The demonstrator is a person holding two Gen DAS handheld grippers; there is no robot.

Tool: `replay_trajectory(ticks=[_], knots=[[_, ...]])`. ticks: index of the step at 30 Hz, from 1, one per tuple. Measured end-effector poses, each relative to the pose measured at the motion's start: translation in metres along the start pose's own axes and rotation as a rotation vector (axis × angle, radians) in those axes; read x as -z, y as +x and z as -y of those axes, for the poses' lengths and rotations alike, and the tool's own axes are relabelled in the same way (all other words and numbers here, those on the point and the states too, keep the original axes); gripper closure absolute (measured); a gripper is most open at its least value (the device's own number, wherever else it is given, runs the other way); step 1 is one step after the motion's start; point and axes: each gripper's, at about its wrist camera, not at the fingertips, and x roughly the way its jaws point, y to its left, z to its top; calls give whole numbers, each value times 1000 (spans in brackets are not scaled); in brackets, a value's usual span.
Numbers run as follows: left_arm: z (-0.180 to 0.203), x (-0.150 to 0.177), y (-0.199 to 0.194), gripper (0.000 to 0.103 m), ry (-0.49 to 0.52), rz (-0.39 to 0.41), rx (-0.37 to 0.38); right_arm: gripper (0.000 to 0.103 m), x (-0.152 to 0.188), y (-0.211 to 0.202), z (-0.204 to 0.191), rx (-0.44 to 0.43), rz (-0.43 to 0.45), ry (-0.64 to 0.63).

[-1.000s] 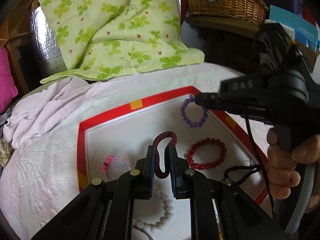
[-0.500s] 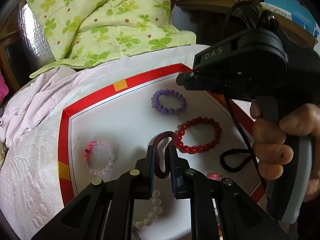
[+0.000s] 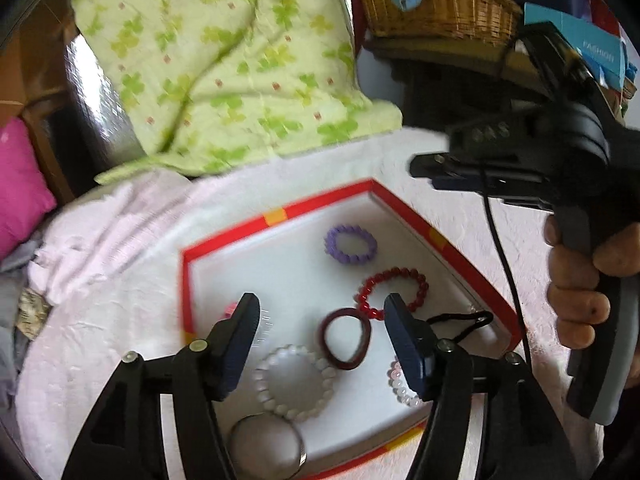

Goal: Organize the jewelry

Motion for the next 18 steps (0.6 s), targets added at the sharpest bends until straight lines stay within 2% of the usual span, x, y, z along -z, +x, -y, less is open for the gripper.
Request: replay_trajectory(ticks=[2, 4, 6, 7, 14, 18], knots=[[-3, 0, -18, 28, 1, 29, -30, 77, 4, -20, -10, 18, 32, -40], [-7, 1, -35, 24, -2, 54, -54, 72, 13, -39, -20, 24, 55, -77], [-9, 3, -50, 23, -11, 66, -76, 51, 25, -56, -27, 29, 71, -108], [-10, 5, -57, 23, -14, 72, -83, 49, 34, -66, -33, 39, 82, -132], [-13, 27, -100, 21, -44, 86, -136, 49, 84, -130, -58, 102, 172, -246], [-12, 46, -127, 21, -58, 76, -191, 49, 115, -158, -70, 134, 190, -299]])
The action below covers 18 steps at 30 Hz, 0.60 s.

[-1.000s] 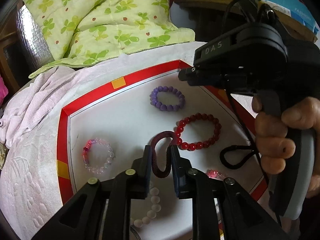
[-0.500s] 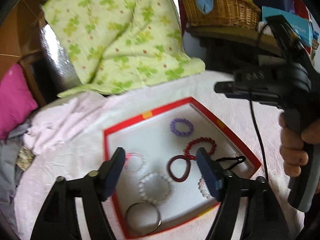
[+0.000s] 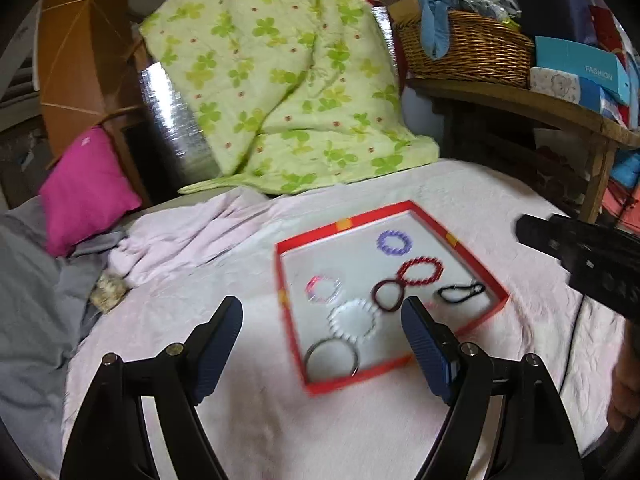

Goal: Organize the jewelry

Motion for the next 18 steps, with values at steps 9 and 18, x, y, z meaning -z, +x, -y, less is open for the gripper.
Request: replay_trajectory(ticks=[9, 18], knots=[[-29, 37, -74, 19, -85, -11, -78, 46, 33, -77, -28, 64, -13, -74], [-37, 47, -136, 19, -108, 32, -123, 45, 48, -130, -55, 62, -21, -119]])
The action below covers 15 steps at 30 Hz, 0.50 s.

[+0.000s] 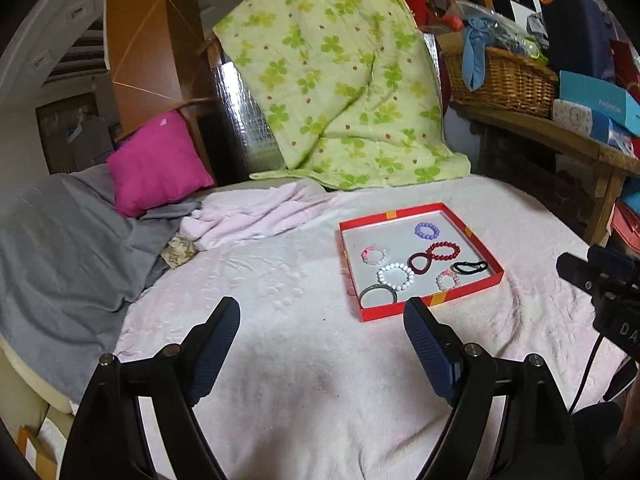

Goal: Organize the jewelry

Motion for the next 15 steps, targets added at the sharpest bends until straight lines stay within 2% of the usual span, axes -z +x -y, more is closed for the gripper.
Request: replay_trajectory(ticks=[6, 15], knots=[[-1, -1, -31, 18, -3, 30, -6, 45, 1, -27, -6, 10, 11, -6], [-1, -4, -53, 18, -8, 56, -8, 42, 0, -60, -12, 21, 46, -26]])
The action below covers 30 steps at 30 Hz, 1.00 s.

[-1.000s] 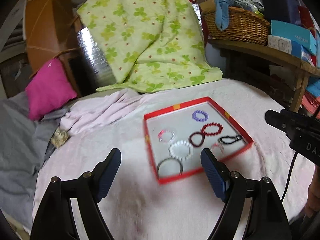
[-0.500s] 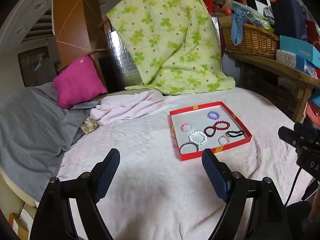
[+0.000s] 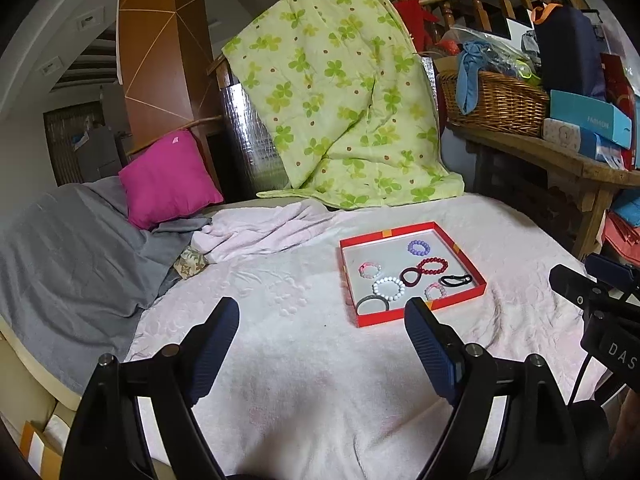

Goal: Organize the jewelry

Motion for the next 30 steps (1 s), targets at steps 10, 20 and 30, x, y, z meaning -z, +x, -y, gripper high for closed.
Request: replay_trajectory(ticks=[10, 20, 30], knots=[[-5, 1, -5, 18, -17, 7, -5, 42, 1, -5, -8, 4, 0, -12], [-11, 3, -4, 18, -36, 4, -5, 42, 3, -2, -16, 13, -13, -23], [-22, 5, 1, 18, -65, 0, -7, 41, 6, 8, -29, 25, -40, -43]])
